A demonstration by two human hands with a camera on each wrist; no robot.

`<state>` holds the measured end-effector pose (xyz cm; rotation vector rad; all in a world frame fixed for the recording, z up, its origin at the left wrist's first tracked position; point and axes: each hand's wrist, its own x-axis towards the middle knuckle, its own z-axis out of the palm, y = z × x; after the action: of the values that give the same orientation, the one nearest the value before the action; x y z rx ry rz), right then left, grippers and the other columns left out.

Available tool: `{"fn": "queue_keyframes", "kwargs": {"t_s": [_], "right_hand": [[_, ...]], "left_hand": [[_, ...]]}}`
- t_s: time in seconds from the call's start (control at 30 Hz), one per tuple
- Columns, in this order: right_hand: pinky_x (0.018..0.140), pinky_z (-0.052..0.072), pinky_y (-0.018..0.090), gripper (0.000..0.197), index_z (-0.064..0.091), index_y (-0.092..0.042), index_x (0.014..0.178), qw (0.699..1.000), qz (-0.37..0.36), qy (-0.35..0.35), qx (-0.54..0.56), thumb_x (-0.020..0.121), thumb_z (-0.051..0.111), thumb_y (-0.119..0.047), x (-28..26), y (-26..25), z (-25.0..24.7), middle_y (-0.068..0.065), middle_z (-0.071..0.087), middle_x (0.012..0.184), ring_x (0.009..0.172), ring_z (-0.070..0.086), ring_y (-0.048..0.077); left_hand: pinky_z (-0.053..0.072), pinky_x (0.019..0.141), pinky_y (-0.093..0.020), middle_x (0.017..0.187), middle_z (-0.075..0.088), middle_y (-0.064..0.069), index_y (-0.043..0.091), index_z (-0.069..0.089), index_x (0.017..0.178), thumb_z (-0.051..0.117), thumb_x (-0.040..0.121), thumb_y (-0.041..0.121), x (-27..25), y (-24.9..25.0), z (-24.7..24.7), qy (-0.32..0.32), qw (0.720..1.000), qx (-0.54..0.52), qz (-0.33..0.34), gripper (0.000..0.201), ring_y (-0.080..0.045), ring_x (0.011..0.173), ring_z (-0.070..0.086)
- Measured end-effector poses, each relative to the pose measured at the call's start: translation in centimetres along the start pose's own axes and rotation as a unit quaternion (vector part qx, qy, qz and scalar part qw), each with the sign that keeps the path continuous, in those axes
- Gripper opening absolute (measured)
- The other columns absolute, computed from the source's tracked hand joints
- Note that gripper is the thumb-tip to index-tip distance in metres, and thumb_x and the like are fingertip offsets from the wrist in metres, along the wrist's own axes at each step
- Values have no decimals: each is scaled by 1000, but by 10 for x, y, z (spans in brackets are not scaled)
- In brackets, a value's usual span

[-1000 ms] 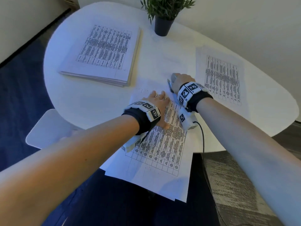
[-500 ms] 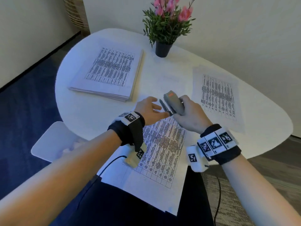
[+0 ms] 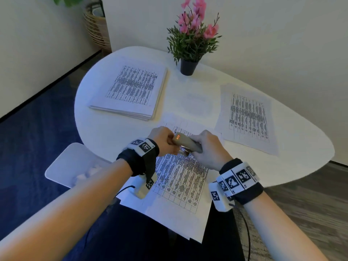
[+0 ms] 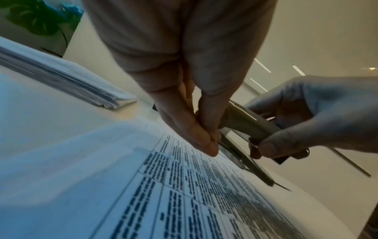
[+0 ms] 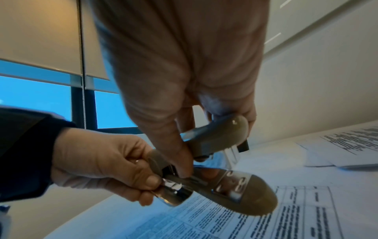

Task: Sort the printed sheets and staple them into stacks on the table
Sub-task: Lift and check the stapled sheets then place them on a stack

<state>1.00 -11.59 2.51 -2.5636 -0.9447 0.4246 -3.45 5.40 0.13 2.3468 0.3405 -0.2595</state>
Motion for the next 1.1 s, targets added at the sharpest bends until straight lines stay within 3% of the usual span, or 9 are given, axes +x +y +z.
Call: {"fn": "queue_keyframes", "kwargs": {"t_s": [0.17, 0.27, 0.4, 0.47, 0.6, 0.73, 0.8, 0.9, 1.1], "right_hand": [[65, 39, 19, 41, 69, -19, 113, 999, 50, 19, -4, 78, 59, 1, 0, 25, -9, 10, 60, 100, 84, 56, 23], [75, 39, 25, 27, 67, -13, 104, 987, 145, 58, -33, 80, 62, -2, -1, 55, -23, 13, 56, 102, 87, 52, 26], [50, 29, 19, 3, 60, -1, 86, 963, 257, 53, -66, 84, 59, -1, -5, 91, -39, 13, 56, 79, 63, 46, 17], [53, 35, 24, 13, 64, 2, 95, 951, 293, 57, -76, 85, 59, -4, -5, 102, -41, 14, 58, 84, 70, 50, 24], [91, 45, 45, 35, 58, -7, 119, 937, 300, 140, -109, 86, 62, -18, -11, 88, -38, 18, 47, 120, 109, 49, 37], [77, 46, 35, 26, 58, -12, 111, 960, 200, 186, -66, 87, 61, -21, -24, 56, -20, 9, 52, 110, 95, 53, 26], [75, 44, 29, 31, 56, -11, 115, 973, 200, 111, -24, 88, 62, -25, -27, 50, -5, 7, 57, 111, 91, 53, 20], [95, 41, 34, 50, 50, -11, 130, 976, 215, 2, -46, 89, 61, -38, -30, 49, 13, 14, 47, 129, 116, 48, 27], [102, 36, 40, 66, 35, -23, 142, 962, 248, -67, -90, 87, 58, -51, -38, 38, 24, 17, 24, 137, 128, 25, 36]], "left_hand": [[57, 76, -22, 64, 71, 7, 16, 71, 84, 75, 79, 9, -16, -32, -24, 97, 984, -149, -12, 10, -7, 66, 69], [57, 72, -23, 52, 66, 12, 13, 69, 82, 67, 85, 3, -36, -73, -57, 204, 954, -217, -42, 11, 1, 52, 63], [50, 55, -6, 57, 66, 10, 4, 70, 94, 63, 89, 11, -75, -137, -94, 339, 910, -205, -120, 11, 8, 53, 62], [44, 57, 0, 60, 64, 12, 9, 70, 90, 62, 89, 13, -91, -157, -100, 365, 902, -165, -160, 9, 16, 51, 56], [48, 81, -23, 70, 68, 0, 15, 70, 85, 62, 89, 17, -99, -191, -89, 337, 896, -130, -257, 9, 10, 61, 63], [44, 96, -38, 106, 69, -14, 17, 73, 101, 57, 92, 32, -94, -193, -74, 280, 904, -70, -316, 23, -35, 105, 60], [42, 96, -38, 115, 67, -13, 16, 70, 111, 57, 91, 32, -95, -181, -72, 272, 912, -49, -303, 28, -36, 109, 57], [47, 90, -37, 110, 68, -9, 20, 70, 106, 60, 89, 32, -99, -163, -74, 252, 923, -60, -283, 23, -31, 101, 61], [45, 77, -29, 95, 61, 6, 28, 63, 95, 57, 90, 34, -104, -102, -67, 225, 954, 59, -187, 10, -15, 84, 55]]}}
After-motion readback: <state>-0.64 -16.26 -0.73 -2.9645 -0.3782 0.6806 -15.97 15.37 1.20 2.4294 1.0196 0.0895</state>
